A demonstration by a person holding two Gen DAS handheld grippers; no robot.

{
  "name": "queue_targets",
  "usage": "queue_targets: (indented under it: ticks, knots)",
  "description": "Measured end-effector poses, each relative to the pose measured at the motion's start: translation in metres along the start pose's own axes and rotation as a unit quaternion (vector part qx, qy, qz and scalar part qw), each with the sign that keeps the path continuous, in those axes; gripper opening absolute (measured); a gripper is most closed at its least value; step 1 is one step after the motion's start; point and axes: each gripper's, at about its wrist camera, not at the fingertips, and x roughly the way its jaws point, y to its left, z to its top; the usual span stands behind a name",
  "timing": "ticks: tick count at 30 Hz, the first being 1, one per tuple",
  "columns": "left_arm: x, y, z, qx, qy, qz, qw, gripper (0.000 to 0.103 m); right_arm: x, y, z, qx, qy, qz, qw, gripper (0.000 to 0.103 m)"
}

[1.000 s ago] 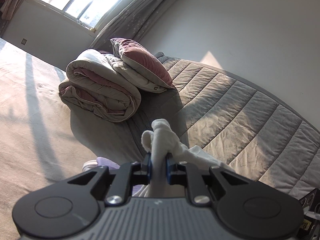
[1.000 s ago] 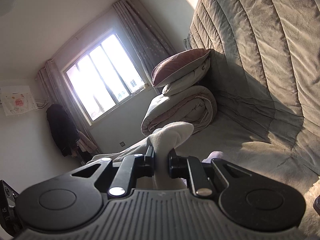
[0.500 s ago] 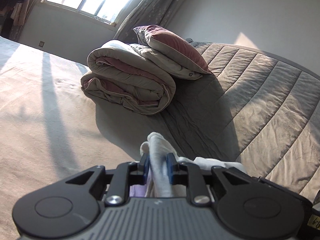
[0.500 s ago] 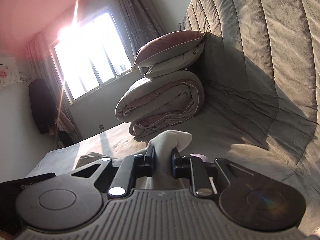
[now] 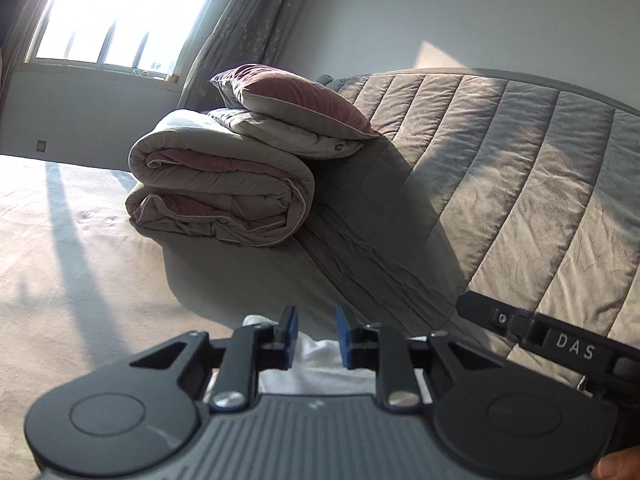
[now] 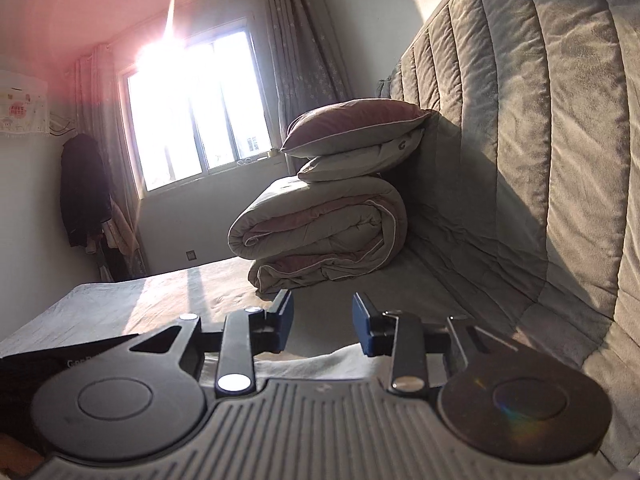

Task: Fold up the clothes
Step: 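Lower the bundle onto the clothes stack and open both grippers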

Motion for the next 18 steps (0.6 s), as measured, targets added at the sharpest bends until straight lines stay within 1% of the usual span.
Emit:
queue_targets:
  ticks: [3,6,7,9,11,12,13,14,16,17,18]
  knots:
    - [0.008,0.005,-0.019,0.013,0.020,0.014,0.9996,0.011,0.014,-0.002,-0.017,-0.003,0.030,-0.014,0.999,0.023]
    - [0.010,0.009,-0.027,0.026,0.025,0.019,0.9992,0.011,0.025,-0.009,-0.039,-0.002,0.065,-0.033,0.997,0.010]
    - [0.011,0.009,-0.030,0.030,0.027,0.020,0.9990,0.011,0.027,-0.010,-0.044,-0.003,0.068,-0.037,0.997,0.010]
    - [0.007,0.006,-0.027,0.038,0.028,0.022,0.9986,0.011,0.028,-0.010,-0.049,-0.003,0.072,-0.044,0.996,0.010]
    - [0.002,0.000,-0.021,0.046,0.027,0.024,0.9983,0.011,0.022,-0.010,-0.043,0.011,0.065,-0.044,0.997,0.010]
    - [-0.001,-0.003,-0.019,0.049,0.027,0.025,0.9981,0.013,0.019,-0.009,-0.040,0.016,0.061,-0.044,0.997,0.014]
    - [-0.004,-0.006,-0.016,0.053,0.026,0.026,0.9979,0.017,0.014,-0.008,-0.036,0.019,0.057,-0.043,0.997,0.022]
    - [-0.008,-0.008,-0.013,0.054,0.025,0.028,0.9978,0.020,0.009,-0.005,-0.031,0.018,0.053,-0.043,0.998,0.023]
    - [-0.021,-0.010,-0.007,0.047,0.018,0.032,0.9982,0.037,-0.005,0.001,-0.021,0.010,0.046,-0.046,0.998,0.023]
    - [-0.028,-0.011,-0.004,0.043,0.017,0.033,0.9984,0.039,-0.012,0.003,-0.017,0.008,0.044,-0.049,0.998,0.024]
    - [-0.035,-0.012,-0.001,0.039,0.018,0.034,0.9985,0.040,-0.020,0.006,-0.013,0.009,0.041,-0.052,0.998,0.027]
